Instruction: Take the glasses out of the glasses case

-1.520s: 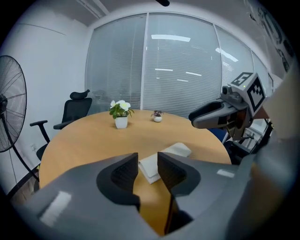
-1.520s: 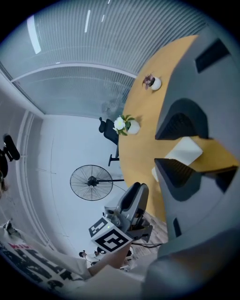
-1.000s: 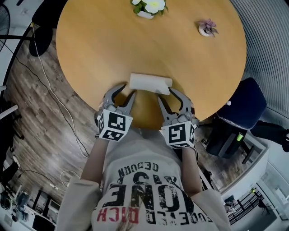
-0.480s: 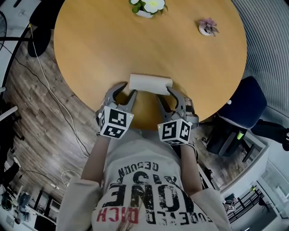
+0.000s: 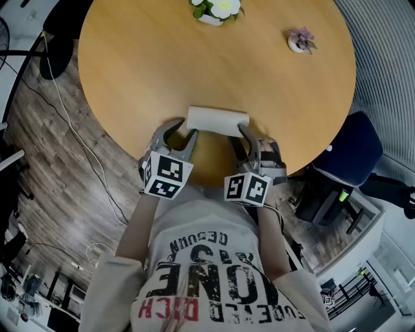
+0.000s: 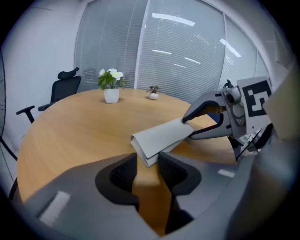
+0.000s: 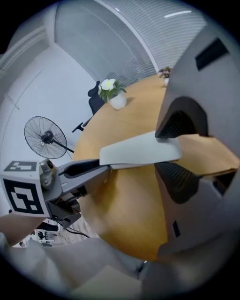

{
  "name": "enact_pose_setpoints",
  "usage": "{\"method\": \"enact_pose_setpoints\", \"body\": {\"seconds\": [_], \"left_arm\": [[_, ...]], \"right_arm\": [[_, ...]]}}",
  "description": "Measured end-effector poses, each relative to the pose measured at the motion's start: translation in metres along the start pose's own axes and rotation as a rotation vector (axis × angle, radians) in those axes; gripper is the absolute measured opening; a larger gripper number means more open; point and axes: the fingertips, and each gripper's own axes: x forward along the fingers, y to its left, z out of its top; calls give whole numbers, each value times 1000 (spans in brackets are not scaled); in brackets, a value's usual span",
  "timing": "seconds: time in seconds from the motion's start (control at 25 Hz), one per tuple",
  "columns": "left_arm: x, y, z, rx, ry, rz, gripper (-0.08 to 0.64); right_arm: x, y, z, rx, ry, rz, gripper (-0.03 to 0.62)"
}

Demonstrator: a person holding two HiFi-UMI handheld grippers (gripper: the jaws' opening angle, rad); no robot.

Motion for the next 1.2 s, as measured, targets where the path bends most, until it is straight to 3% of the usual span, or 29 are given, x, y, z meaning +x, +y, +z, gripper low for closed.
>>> {"method": "enact_pose_setpoints", "body": {"seconds": [0.44, 0.8, 1.2], "left_arm": [[2, -1, -2, -24, 6, -3, 152], [2, -3, -1, -13, 14, 4, 135], [4, -4, -2, -37, 23, -9, 129]], "right_arm": [[-3, -5, 1, 94, -36, 31, 155], [-11, -25, 4, 262, -94, 70, 133], [-10, -56, 7, 396, -163, 47, 107]]}}
